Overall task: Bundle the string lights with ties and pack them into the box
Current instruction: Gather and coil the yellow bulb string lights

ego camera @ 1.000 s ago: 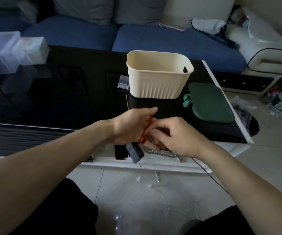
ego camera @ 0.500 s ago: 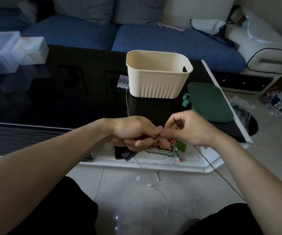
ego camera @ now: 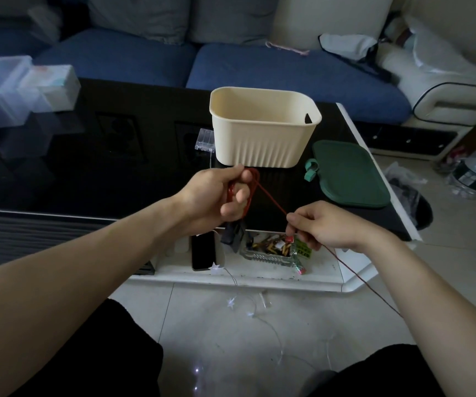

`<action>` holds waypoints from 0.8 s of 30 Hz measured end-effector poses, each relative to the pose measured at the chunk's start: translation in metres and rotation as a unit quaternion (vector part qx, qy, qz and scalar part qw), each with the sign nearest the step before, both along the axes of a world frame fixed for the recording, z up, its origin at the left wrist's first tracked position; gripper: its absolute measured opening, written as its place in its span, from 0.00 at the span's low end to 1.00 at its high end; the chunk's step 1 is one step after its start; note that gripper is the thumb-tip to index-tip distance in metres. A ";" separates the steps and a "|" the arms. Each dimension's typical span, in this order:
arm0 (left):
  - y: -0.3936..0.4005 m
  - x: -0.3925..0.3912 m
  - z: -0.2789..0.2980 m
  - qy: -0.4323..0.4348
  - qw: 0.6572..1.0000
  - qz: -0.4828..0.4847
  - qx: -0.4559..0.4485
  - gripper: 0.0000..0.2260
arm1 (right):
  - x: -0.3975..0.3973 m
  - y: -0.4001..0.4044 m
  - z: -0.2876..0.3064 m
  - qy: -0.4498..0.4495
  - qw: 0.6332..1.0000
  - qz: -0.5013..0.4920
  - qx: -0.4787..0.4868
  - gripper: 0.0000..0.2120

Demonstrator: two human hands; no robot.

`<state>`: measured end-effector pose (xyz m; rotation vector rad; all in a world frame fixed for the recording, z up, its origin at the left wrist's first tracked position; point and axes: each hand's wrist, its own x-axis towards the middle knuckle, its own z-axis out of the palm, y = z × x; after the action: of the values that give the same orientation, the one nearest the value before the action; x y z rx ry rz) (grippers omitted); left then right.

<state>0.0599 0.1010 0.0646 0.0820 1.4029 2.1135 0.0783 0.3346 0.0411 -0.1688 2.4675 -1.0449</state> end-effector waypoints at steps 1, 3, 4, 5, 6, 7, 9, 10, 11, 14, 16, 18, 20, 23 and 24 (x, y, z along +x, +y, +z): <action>0.000 -0.001 0.001 -0.002 1.000 0.020 0.005 0.15 | 0.000 -0.001 -0.001 0.001 1.000 0.002 0.005 0.18; 0.000 -0.001 0.002 -0.002 0.999 0.041 0.016 0.16 | 0.000 -0.006 -0.002 0.008 1.000 0.008 0.011 0.18; 0.001 -0.001 0.003 -0.001 0.999 0.046 0.021 0.17 | 0.001 -0.009 -0.001 0.018 1.000 0.017 0.019 0.18; 0.001 0.000 0.004 0.000 0.998 0.047 0.029 0.17 | 0.002 -0.014 0.000 0.031 0.999 0.030 0.030 0.18; 0.001 0.000 0.006 0.000 0.998 0.045 0.040 0.18 | 0.003 -0.018 0.001 0.044 0.997 0.046 0.043 0.18; 0.001 0.001 0.008 -0.001 0.998 0.039 0.052 0.18 | 0.005 -0.023 0.002 0.055 0.995 0.061 0.054 0.17; 0.000 0.002 0.010 -0.005 0.997 0.028 0.075 0.19 | 0.009 -0.033 0.003 0.068 0.992 0.082 0.064 0.16; 0.000 0.002 0.011 -0.009 0.996 0.025 0.082 0.20 | 0.012 -0.038 0.004 0.071 0.992 0.087 0.063 0.15; 0.000 0.003 0.011 -0.015 0.996 0.022 0.086 0.22 | 0.016 -0.043 0.005 0.074 0.991 0.094 0.061 0.14; 0.000 0.006 0.011 -0.023 0.996 0.017 0.085 0.22 | 0.025 -0.058 0.006 0.068 0.988 0.125 0.064 0.08; 0.002 0.007 0.008 -0.011 0.999 0.007 0.046 0.19 | 0.029 -0.065 0.006 0.065 0.986 0.140 0.067 0.08; 0.003 0.007 0.005 0.003 1.000 -0.013 0.000 0.16 | 0.031 -0.069 0.005 0.079 0.984 0.148 0.061 0.10; 0.003 0.007 0.001 0.000 0.999 -0.039 -0.035 0.17 | 0.033 -0.071 0.006 0.098 0.984 0.143 0.037 0.11; 0.004 0.011 -0.002 0.017 0.989 -0.099 -0.108 0.18 | 0.033 -0.070 0.013 0.123 0.983 0.134 0.008 0.09; 0.004 0.013 -0.002 0.021 0.985 -0.115 -0.129 0.18 | 0.033 -0.069 0.015 0.124 0.984 0.128 0.007 0.08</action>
<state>0.0730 0.1054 0.0622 0.1781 1.5972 1.7393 0.1115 0.2652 0.0559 -0.6278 2.5802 -0.9441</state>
